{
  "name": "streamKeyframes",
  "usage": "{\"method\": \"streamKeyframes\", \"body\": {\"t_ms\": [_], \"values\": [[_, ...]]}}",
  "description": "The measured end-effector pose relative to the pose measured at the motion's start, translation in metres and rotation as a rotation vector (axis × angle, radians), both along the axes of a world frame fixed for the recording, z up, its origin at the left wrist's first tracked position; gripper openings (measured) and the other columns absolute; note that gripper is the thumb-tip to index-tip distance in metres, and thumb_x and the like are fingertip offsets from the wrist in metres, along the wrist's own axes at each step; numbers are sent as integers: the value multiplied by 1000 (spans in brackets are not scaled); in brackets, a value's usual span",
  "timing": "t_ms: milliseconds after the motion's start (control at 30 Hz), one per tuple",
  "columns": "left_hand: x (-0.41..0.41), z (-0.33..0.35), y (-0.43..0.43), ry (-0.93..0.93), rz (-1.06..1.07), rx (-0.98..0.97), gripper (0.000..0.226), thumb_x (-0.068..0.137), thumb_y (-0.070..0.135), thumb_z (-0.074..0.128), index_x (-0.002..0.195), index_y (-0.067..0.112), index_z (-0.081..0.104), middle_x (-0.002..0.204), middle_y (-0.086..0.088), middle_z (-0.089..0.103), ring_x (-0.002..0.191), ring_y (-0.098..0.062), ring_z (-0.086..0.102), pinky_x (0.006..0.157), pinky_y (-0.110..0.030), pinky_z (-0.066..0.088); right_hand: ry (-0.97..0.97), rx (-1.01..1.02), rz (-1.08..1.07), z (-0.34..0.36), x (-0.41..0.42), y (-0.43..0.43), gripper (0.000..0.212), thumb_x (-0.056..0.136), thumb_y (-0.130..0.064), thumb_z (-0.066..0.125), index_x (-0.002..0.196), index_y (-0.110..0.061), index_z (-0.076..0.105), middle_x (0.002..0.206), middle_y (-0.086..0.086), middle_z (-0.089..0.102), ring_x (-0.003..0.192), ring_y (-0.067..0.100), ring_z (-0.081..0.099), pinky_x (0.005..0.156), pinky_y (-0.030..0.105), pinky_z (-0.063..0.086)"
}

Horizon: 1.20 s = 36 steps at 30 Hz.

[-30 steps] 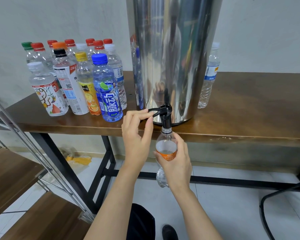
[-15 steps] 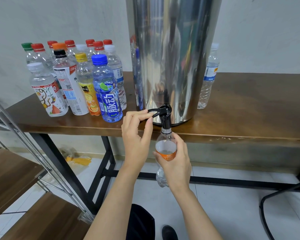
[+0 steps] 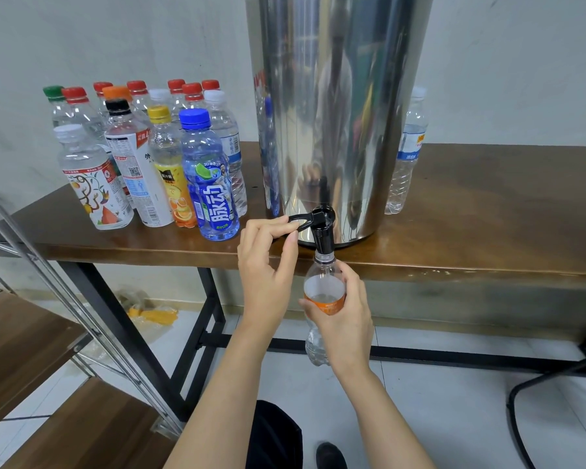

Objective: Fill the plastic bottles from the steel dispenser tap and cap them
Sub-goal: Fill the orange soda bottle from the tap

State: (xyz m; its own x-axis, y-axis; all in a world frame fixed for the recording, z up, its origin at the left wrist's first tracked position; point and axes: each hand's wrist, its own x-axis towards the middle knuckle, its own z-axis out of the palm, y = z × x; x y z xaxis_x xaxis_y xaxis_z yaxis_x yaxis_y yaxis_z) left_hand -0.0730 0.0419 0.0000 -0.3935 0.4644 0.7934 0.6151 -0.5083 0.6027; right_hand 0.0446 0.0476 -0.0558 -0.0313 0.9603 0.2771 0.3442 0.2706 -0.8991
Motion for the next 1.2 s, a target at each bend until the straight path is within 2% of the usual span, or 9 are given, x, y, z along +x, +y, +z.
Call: {"method": "streamKeyframes", "body": {"t_ms": [233,800,967,1200], "values": [[0,0,0,6,-4,6,11,97,25,55,103,25,64,108,17,56,110,-16,59,92,-55,47,34,-34,20,1,0,1,90,70,-37,87,146,-35,38,142,-18,47,124,6,47,82,22,40],[0,-1,1,-1,-3,9,12,96,23,56,105,25,64,108,19,56,111,-14,59,93,-55,47,29,-8,14,1,0,-1,81,70,-34,87,138,-38,44,137,-20,49,118,1,48,80,21,42],[1,0,0,3,-4,2,13,97,24,56,106,25,65,109,18,55,111,-13,59,94,-52,47,32,-8,21,2,0,-1,81,70,-34,88,138,-37,44,138,-19,49,111,-7,41,80,21,40],[0,-2,1,-3,-9,4,12,97,22,56,105,25,65,108,17,56,112,-12,59,95,-52,47,45,2,20,0,1,-1,79,70,-33,87,137,-38,45,135,-20,50,117,-1,48,79,20,41]]}}
